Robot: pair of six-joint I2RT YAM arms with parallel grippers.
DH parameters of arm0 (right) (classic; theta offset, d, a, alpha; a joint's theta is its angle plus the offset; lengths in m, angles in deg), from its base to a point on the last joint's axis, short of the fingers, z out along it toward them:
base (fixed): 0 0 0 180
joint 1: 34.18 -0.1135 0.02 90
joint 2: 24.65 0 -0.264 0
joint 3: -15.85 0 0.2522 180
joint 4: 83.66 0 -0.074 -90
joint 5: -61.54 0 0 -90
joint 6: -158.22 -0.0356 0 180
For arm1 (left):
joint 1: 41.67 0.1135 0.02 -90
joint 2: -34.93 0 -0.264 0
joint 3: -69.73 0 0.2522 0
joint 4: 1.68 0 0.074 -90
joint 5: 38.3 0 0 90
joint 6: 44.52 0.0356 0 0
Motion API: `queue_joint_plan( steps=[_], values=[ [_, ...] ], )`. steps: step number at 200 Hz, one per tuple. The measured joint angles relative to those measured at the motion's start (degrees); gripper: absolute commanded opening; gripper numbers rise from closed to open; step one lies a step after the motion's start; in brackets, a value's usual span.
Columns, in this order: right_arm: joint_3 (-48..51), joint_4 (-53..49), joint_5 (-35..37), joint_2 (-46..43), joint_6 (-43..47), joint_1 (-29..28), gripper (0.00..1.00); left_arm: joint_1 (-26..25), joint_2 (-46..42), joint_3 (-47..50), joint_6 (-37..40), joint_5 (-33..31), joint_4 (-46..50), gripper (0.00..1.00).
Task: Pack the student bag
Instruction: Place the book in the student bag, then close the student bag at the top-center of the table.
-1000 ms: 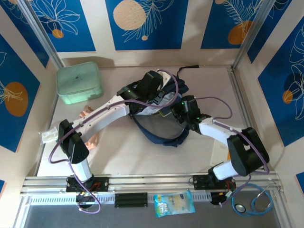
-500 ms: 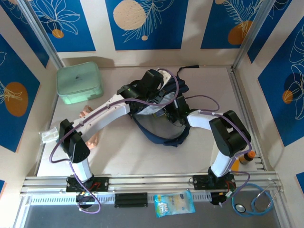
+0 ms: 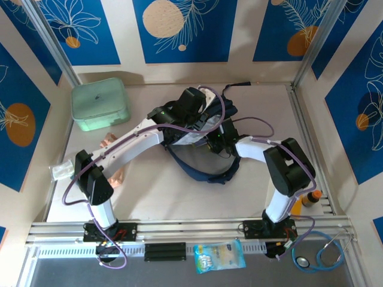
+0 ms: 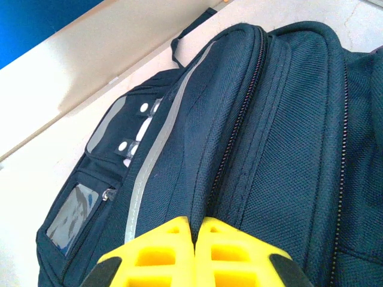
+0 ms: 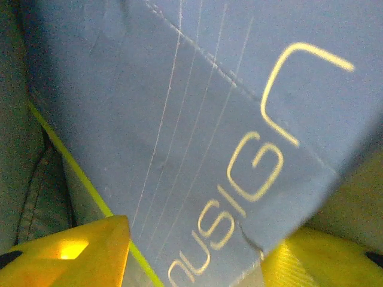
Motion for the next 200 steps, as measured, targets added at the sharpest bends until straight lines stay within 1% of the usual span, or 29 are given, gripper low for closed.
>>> queue_joint_plan(
  steps=[11,38,64,107,124,141,154,176,192,196,200],
  values=[
    [1.6,-0.9,0.3,-2.8,0.6,0.0,0.66,0.0,0.0,0.0,0.0,-0.2,0.0,0.0],
    [5.4,-4.3,1.4,-11.8,2.0,0.2,0.65,0.7,0.0,0.7,0.0,-0.5,-0.2,0.0],
    [7.0,-9.0,3.5,-19.8,3.6,-0.2,0.65,2.1,0.0,3.3,-1.0,0.2,-1.3,0.0],
    [7.3,-23.2,11.1,-30.5,7.4,-2.6,0.67,7.3,-2.0,13.4,-2.4,1.5,-5.0,0.0],
    [7.3,-28.7,14.4,-33.0,9.0,-1.9,0.7,9.6,-3.5,18.4,-2.9,2.7,-6.1,0.0],
    [7.2,-33.6,16.5,-33.7,11.1,0.9,0.72,10.8,-5.3,23.1,-3.5,5.2,-6.8,0.21],
    [7.1,-36.4,17.1,-33.6,13.1,5.1,0.77,11.2,-6.8,26.0,-5.1,7.7,-6.8,0.43],
    [6.8,-39.5,16.4,-32.9,15.9,14.2,0.86,11.3,-9.2,29.0,-7.3,12.5,-7.6,0.52],
    [6.9,-41.4,15.9,-32.2,17.5,20.4,0.88,11.3,-10.6,29.6,-9.2,15.3,-8.9,0.64],
    [6.9,-41.9,15.8,-32.1,17.8,21.8,0.91,11.3,-10.9,29.6,-9.0,15.7,-9.2,0.67],
    [6.9,-42.3,15.7,-32.1,18.1,22.9,0.92,11.3,-11.1,29.6,-9.8,16.2,-9.6,0.7]
  ],
)
